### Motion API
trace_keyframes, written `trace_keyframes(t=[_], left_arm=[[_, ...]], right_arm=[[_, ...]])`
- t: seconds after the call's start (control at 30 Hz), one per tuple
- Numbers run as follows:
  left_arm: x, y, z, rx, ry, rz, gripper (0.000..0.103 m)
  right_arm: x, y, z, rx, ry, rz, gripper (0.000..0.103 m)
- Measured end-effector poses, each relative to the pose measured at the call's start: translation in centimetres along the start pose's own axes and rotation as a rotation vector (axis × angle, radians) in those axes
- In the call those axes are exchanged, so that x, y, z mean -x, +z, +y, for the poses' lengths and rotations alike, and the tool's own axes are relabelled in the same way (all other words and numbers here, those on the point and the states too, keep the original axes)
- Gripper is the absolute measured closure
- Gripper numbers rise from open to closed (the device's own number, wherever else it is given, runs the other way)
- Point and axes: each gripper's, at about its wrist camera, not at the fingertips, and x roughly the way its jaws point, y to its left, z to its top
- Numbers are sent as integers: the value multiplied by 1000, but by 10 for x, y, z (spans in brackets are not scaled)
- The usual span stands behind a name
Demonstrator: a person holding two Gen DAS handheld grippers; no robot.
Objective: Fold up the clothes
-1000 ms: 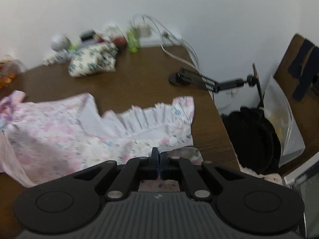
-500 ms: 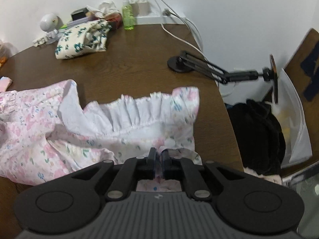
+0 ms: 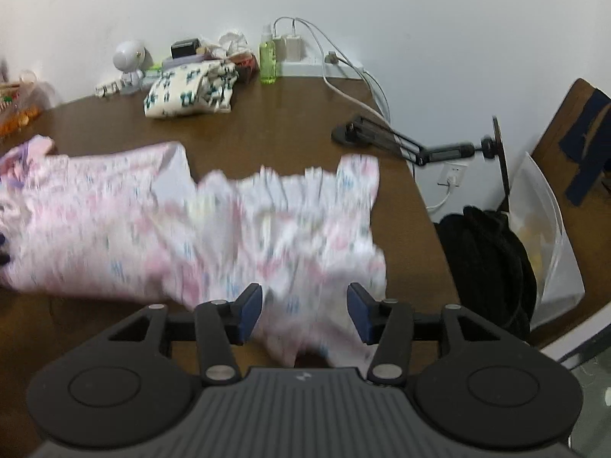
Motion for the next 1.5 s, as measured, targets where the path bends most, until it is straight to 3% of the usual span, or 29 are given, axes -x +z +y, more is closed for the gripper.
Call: trace_keyframes(t=[0.07, 0.17, 0.27, 0.57, 0.63, 0.7, 0.83, 1.03, 1.13, 1.17, 1.2, 1.4, 1.5], left_arm=[[-3, -5, 1, 30, 17, -2, 82], [-1, -8, 1, 47, 30, -4, 82], [3, -14, 1, 29, 43, 6, 85], [12, -26, 5, 7, 63, 21, 88], [12, -25, 3, 8, 67, 23, 89], [12, -24, 2, 7, 72, 31, 89], [13, -15, 3, 9, 75, 51, 84], [23, 7, -13, -35, 39, -35, 84], [16, 13, -22, -60, 10, -41, 84], [12, 14, -24, -63, 3, -36, 84], [8, 13, -24, -60, -1, -25, 84], [-2, 5, -20, -19, -17, -5, 85], [0, 3, -20, -20, -16, -8, 85]], right_arm=[[-6, -11, 5, -13, -53, -32, 60], [-13, -17, 4, -57, -37, -31, 92], [-10, -22, 1, -40, -12, -14, 99], [22, -26, -17, 71, -38, 16, 99], [26, -27, -18, 56, -27, 2, 92], [29, -27, -18, 38, -13, -17, 69], [37, -29, -20, 3, 14, -55, 68], [34, -25, -13, 3, 35, -74, 64], [34, -20, -12, -10, 53, -94, 78], [34, -18, -11, -14, 59, -100, 94], [34, -17, -11, -18, 65, -107, 99], [35, -7, -9, -43, 100, -146, 101], [23, -14, -10, 5, 46, -74, 101]])
